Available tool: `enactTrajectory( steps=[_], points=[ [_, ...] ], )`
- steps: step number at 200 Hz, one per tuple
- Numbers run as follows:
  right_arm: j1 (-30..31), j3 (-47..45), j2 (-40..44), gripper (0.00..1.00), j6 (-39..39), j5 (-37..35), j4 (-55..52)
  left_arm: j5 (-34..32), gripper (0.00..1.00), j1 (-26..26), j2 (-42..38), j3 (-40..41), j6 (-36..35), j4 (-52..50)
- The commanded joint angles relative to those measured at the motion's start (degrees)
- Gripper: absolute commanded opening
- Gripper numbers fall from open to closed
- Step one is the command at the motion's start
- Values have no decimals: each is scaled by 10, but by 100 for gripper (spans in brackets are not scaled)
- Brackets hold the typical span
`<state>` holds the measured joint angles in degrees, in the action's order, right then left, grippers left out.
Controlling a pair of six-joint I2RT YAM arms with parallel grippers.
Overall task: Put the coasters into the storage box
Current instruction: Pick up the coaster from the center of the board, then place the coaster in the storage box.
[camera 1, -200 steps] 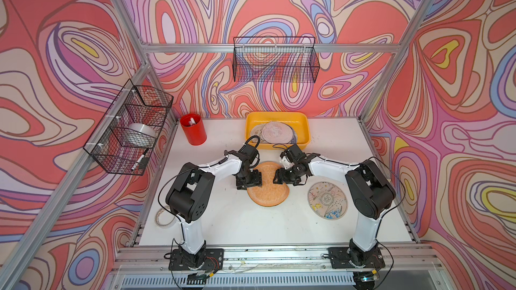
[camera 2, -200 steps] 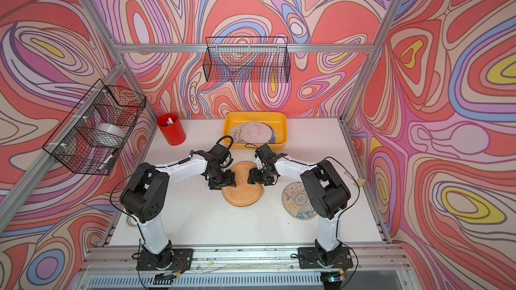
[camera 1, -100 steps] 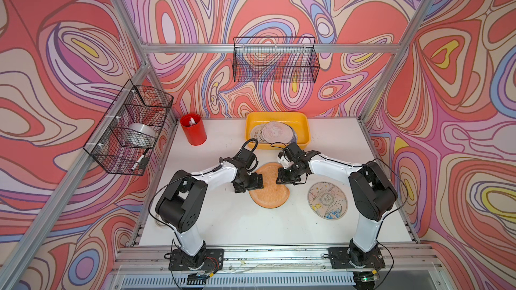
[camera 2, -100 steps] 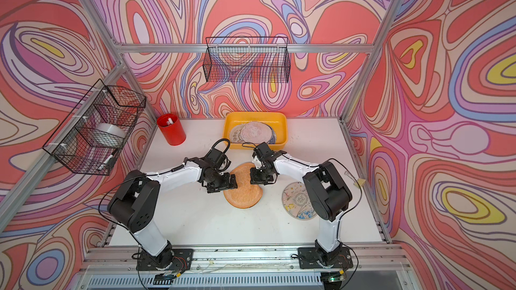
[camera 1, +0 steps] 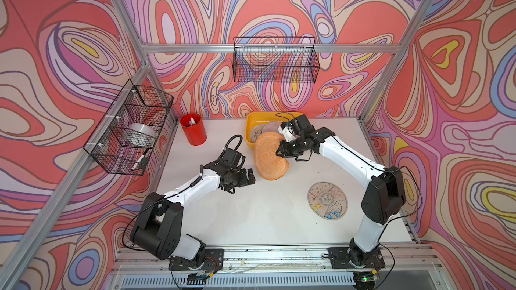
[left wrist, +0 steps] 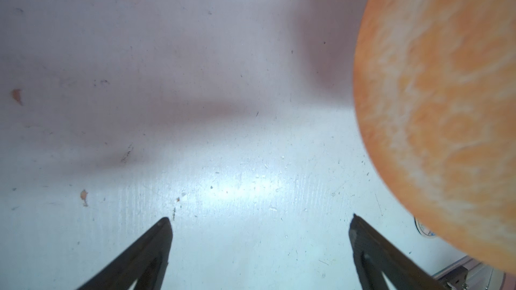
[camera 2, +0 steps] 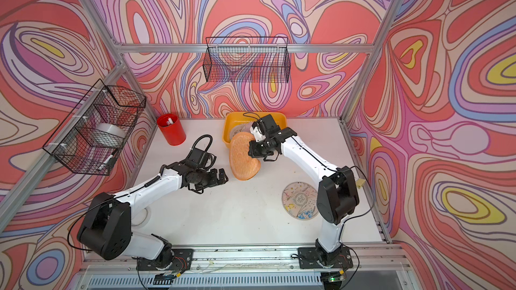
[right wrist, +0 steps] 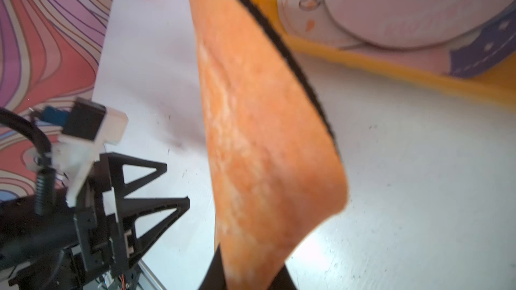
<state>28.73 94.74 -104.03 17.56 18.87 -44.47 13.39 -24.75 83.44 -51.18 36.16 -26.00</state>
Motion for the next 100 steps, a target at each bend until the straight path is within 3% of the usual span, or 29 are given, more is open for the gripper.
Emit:
enactTrajectory(
  steps=[1, 100],
  points=[
    [-23, 54, -40, 1, -6, -3, 13, -10, 100, 3, -12, 18, -3, 7],
    [-88, 268, -234, 1, 44, 8, 93, -15, 100, 3, -20, 32, 1, 11]
  ],
)
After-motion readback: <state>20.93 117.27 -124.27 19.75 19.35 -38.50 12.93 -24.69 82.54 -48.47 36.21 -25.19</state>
